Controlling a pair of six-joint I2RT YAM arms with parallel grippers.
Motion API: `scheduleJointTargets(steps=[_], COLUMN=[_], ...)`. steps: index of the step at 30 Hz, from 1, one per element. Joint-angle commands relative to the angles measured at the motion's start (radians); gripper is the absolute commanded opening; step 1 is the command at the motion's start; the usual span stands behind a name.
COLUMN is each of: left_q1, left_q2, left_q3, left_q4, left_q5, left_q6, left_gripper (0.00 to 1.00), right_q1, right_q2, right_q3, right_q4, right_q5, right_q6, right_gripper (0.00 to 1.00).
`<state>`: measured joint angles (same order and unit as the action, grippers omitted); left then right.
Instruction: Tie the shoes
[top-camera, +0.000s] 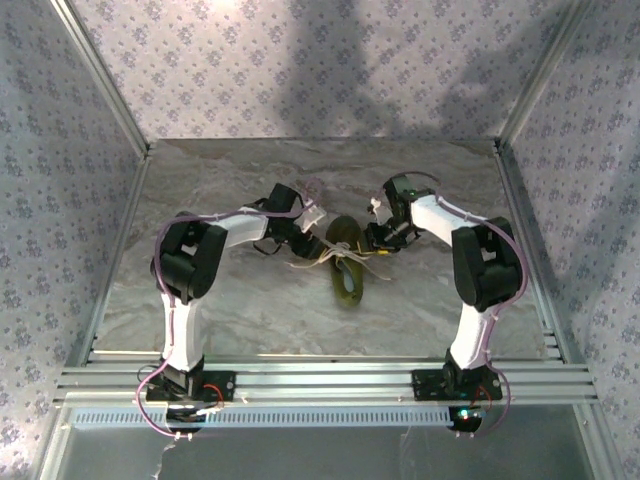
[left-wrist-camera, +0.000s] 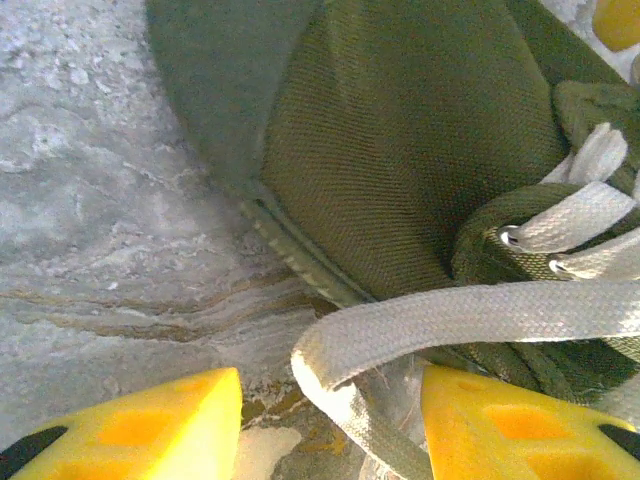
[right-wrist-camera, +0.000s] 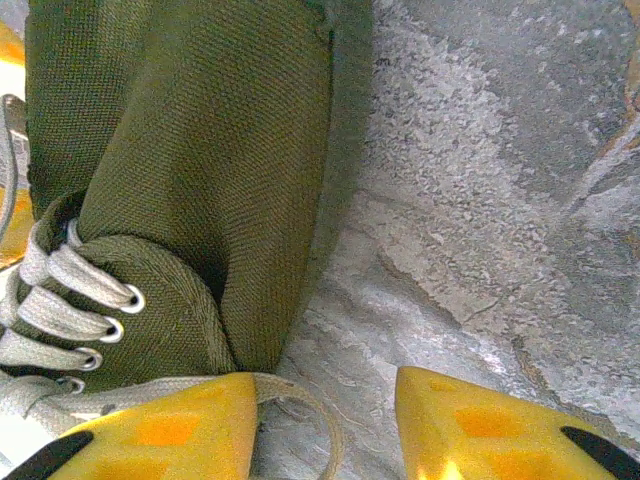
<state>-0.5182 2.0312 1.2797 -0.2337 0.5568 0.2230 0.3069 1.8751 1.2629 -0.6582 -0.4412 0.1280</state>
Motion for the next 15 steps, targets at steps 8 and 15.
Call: scheduleJointTargets(steps=[8,15], left_q1=[-0.016,-0.006], left_q2=[-0.018,-0.102], left_q3=[0.013,0.0], left_q4=[-0.009,-0.089], left_q5=[-0.141,-0.211], left_q6=[0.001,0.073], left_gripper=[0.05,0.0], right_q1=[0.011,0.011], right_q2=[-0.041,-0.152], right_q3=[-0.021,-0.078], right_q4=[0.027,0.101], right_q5=[0.096,0.193], right_q6=[-0.001,0.0], right_gripper=[0.0,0.0])
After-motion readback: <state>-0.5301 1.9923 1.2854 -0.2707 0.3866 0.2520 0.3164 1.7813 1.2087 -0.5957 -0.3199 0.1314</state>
